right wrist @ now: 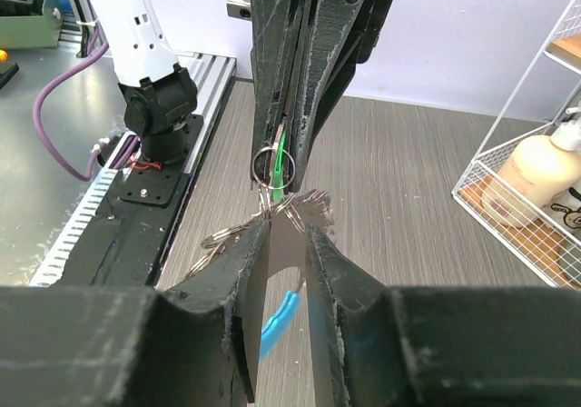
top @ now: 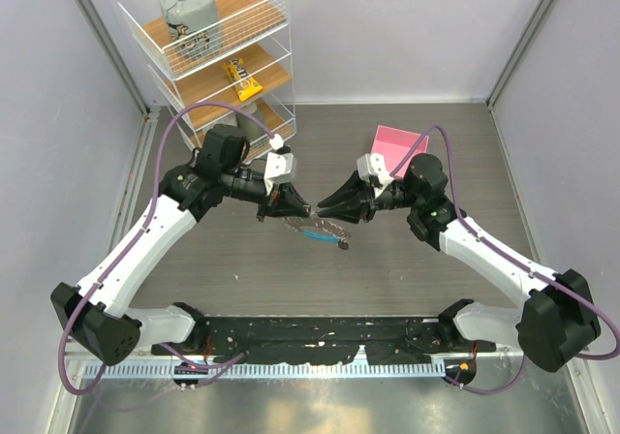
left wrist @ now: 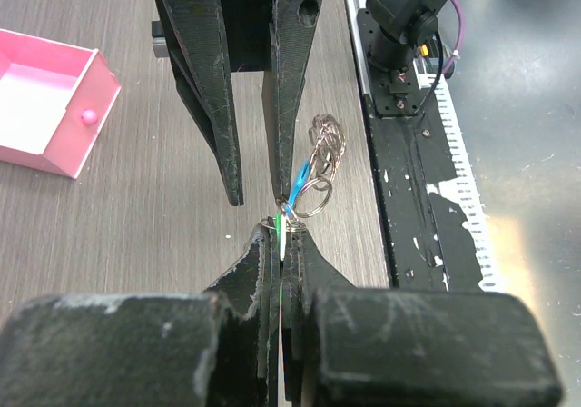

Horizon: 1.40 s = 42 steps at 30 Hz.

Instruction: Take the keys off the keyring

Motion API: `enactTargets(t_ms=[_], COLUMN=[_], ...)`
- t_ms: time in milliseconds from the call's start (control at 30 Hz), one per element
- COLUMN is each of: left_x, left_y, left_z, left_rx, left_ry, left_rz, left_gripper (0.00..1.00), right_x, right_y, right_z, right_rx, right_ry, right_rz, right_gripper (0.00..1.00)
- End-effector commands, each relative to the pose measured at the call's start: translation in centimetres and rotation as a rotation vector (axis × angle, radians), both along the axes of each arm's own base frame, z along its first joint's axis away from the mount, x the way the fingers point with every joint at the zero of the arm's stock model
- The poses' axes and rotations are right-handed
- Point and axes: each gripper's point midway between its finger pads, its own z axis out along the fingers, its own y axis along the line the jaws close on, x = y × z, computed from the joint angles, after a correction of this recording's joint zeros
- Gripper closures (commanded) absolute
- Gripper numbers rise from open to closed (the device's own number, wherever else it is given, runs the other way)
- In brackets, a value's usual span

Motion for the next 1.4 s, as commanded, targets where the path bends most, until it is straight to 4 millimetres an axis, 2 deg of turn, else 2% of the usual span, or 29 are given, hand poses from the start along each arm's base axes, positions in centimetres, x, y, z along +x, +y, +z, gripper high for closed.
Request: enactTargets(t_ms=[0, 433, 967, 1133, 1367], left_x=[0.2, 1.0, 0.9, 0.3, -0.2], left_y=[-0.3, 0.0, 0.1, -0.1, -0.2], left_z=[2.4, 2.5, 2.7, 2.6, 2.8], left_rx=[-0.064, -0.053, -0.056, -0.067, -0.081], left_ry=[-0.104, -0.127, -0.134, -0.115, -0.116], left_rz=[-0.010, 0.041, 0.046, 0.015, -0.016], left_gripper=[1.00, 1.00, 1.00, 1.00, 1.00], right_x=[-1.2, -1.1, -0.9, -0.8, 0.3], right_y=[0.4, 0.8, 1.3, 1.3, 1.6], right_z=[0.9, -0.5, -1.4, -0.9, 0.2], right_rx=[0.021, -0.023, -0.063, -0.054, -0.040], right_ry=[-0.038, -0.014, -0.022, -0.032, -0.034], right_rz=[0.055, 0.066, 0.056, 0.049, 0.007], right_gripper=[0.71, 0.69, 0.64, 0.64, 0.65])
